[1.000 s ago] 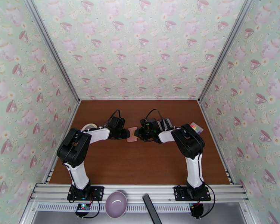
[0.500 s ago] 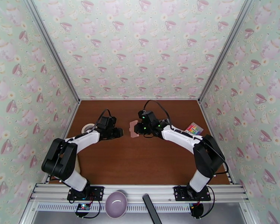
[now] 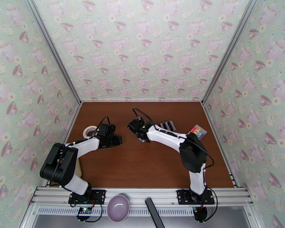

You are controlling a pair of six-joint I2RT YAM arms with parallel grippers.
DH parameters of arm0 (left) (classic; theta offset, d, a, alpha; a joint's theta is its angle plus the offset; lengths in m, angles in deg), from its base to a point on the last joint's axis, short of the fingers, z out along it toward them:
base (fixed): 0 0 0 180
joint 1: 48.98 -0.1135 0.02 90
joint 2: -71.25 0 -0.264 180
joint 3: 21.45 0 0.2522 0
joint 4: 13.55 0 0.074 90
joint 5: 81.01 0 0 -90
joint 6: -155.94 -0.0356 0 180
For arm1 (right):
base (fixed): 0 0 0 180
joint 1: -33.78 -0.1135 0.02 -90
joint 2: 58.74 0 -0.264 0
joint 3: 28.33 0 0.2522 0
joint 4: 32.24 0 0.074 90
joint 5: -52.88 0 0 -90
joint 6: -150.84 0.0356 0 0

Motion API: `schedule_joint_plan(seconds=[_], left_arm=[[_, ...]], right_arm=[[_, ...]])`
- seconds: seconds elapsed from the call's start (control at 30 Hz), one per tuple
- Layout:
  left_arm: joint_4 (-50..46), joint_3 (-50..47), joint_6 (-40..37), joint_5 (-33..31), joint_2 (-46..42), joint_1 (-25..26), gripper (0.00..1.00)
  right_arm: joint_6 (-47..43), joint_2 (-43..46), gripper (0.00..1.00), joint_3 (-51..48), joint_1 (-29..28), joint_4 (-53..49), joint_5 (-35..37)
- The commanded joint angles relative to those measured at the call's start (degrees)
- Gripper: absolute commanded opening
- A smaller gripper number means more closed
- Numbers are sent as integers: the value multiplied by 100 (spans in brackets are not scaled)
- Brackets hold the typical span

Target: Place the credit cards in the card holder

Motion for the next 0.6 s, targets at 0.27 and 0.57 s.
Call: schedule_joint_plan(seconds=[0.27, 0.57], left_arm=[[229, -391, -65, 193, -338, -176, 44], [366, -639, -100, 170, -473, -348, 44]], right_arm=[[142, -1422, 3, 1229, -785, -1484, 1542], [483, -1967, 5, 1524, -1217, -1561, 854]])
